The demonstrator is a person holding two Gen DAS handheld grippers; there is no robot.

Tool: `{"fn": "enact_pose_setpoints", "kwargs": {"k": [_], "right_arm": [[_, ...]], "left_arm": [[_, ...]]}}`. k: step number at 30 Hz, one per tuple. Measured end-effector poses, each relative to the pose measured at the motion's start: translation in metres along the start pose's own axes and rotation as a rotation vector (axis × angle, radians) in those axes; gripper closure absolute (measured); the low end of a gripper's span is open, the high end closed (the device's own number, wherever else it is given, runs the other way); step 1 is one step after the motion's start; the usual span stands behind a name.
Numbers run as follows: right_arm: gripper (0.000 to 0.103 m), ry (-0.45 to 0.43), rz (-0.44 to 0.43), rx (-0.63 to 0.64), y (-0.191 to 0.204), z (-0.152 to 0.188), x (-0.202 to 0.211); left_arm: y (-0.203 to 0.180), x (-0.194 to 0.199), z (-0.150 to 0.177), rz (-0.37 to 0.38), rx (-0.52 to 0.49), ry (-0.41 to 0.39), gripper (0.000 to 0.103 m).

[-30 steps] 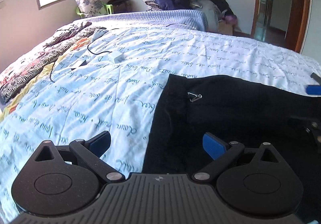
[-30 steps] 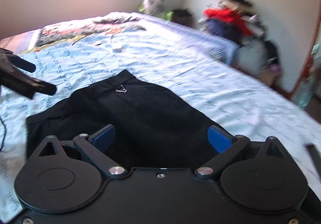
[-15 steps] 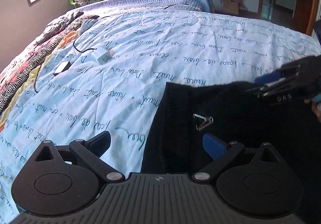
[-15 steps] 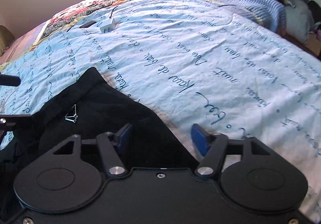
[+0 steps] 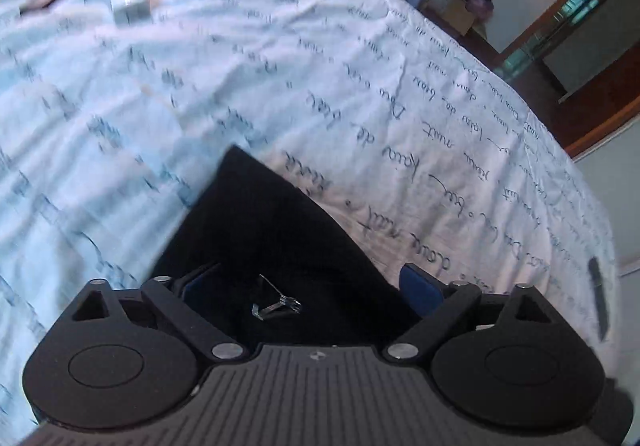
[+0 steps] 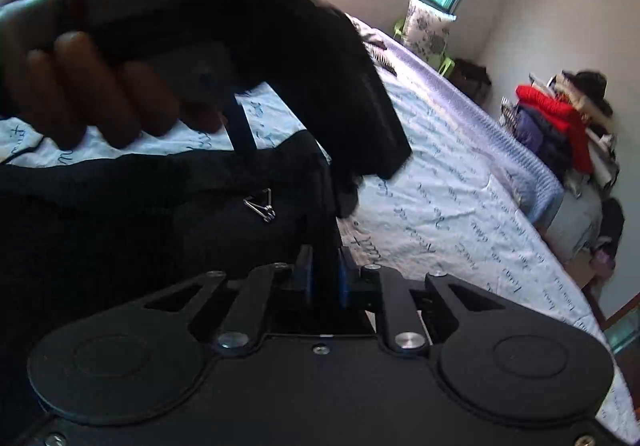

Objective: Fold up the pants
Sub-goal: 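Grasp the waistband of the black pants with both tools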

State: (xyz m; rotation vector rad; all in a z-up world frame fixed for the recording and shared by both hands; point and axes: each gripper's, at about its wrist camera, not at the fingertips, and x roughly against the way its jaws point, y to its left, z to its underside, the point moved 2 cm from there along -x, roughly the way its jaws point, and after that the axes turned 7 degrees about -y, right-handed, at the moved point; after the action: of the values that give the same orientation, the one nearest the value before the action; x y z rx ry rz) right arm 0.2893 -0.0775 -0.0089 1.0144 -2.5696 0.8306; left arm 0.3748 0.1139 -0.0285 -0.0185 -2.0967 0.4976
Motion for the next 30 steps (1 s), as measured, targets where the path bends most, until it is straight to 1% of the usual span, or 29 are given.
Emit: {"fn": "enact_pose_setpoints", "kwargs": {"k": [1,2,3,4,6,7,8,9,10,11,12,13,14,16,17,18,19,20,22,23,24,25,26,28,30], "right_arm": [[0.089,-0.012,0.009,0.011,0.003,-0.002,0.005],[0.089,-0.020,0.008,0.017,0.004,-0.003,0.009],[0.089,-0.025,0.007,0.023,0.006,-0.004,0.012],[0.089,-0.024,0.011,0.034,0.009,-0.004,0.012],[0.089,-0.028,0.021,0.049,0.012,-0.004,0.015],[0.089,-0.024,0.021,0.045,0.013,-0.003,0.017],[0.089,-0.022,0.027,0.040,0.013,-0.002,0.020],[0.088,-0.027,0.034,0.040,0.012,0.000,0.026],[0.086,-0.034,0.045,0.050,0.011,0.004,0.035],[0.076,-0.025,0.060,0.071,0.008,0.009,0.045],[0.068,-0.003,0.083,0.098,0.004,0.016,0.054],[0.056,0.019,0.115,0.130,-0.003,0.025,0.065],[0.052,0.047,0.134,0.155,-0.013,0.036,0.076],[0.052,0.127,0.152,0.150,-0.038,0.056,0.094],[0.052,0.156,0.172,0.137,-0.052,0.064,0.103],[0.051,0.185,0.175,0.116,-0.066,0.072,0.111],[0.048,0.227,0.148,0.081,-0.078,0.080,0.117],[0.048,0.260,0.137,0.057,-0.089,0.088,0.121],[0.048,0.294,0.167,0.054,-0.103,0.103,0.126],[0.051,0.319,0.164,0.045,-0.109,0.108,0.127],[0.061,0.342,0.160,0.031,-0.111,0.115,0.125],[0.094,0.361,0.167,0.024,-0.107,0.119,0.125],[0.100,0.362,0.182,0.035,-0.103,0.120,0.128],[0.100,0.342,0.201,0.061,-0.085,0.118,0.140],[0.100,0.324,0.234,0.093,-0.059,0.115,0.161]], "left_arm": [[0.002,-0.003,0.001,0.017,0.031,0.012,0.016],[0.004,-0.005,0.001,0.019,0.057,0.014,0.021],[0.006,-0.005,0.001,0.010,0.078,0.005,0.037],[0.007,-0.003,0.001,0.008,0.090,-0.006,0.048],[0.008,0.002,0.002,0.018,0.106,-0.004,0.082],[0.008,0.006,0.005,0.020,0.109,-0.012,0.085],[0.007,0.011,0.008,0.015,0.099,-0.029,0.092],[0.007,0.016,0.011,0.012,0.084,-0.046,0.094],[0.006,0.022,0.016,0.010,0.069,-0.062,0.094],[0.006,0.029,0.022,0.009,0.050,-0.081,0.094],[0.005,0.036,0.027,0.009,0.025,-0.100,0.094],[0.004,0.043,0.032,0.006,-0.002,-0.121,0.094],[0.003,0.049,0.038,0.004,-0.023,-0.137,0.094],[0.002,0.059,0.047,0.002,-0.052,-0.161,0.094],[0.002,0.063,0.051,0.001,-0.062,-0.171,0.094],[0.001,0.067,0.055,0.000,-0.071,-0.179,0.095],[0.001,0.070,0.059,-0.002,-0.079,-0.185,0.095],[0.001,0.073,0.062,-0.005,-0.084,-0.192,0.094],[0.001,0.078,0.068,-0.009,-0.092,-0.201,0.094],[0.001,0.080,0.071,-0.014,-0.098,-0.207,0.094],[0.002,0.082,0.073,-0.023,-0.103,-0.212,0.094],[0.003,0.083,0.076,-0.033,-0.105,-0.215,0.094],[0.005,0.084,0.078,-0.039,-0.103,-0.216,0.094],[0.009,0.091,0.083,-0.050,-0.103,-0.230,0.094],[0.013,0.102,0.092,-0.068,-0.114,-0.257,0.094]]}}
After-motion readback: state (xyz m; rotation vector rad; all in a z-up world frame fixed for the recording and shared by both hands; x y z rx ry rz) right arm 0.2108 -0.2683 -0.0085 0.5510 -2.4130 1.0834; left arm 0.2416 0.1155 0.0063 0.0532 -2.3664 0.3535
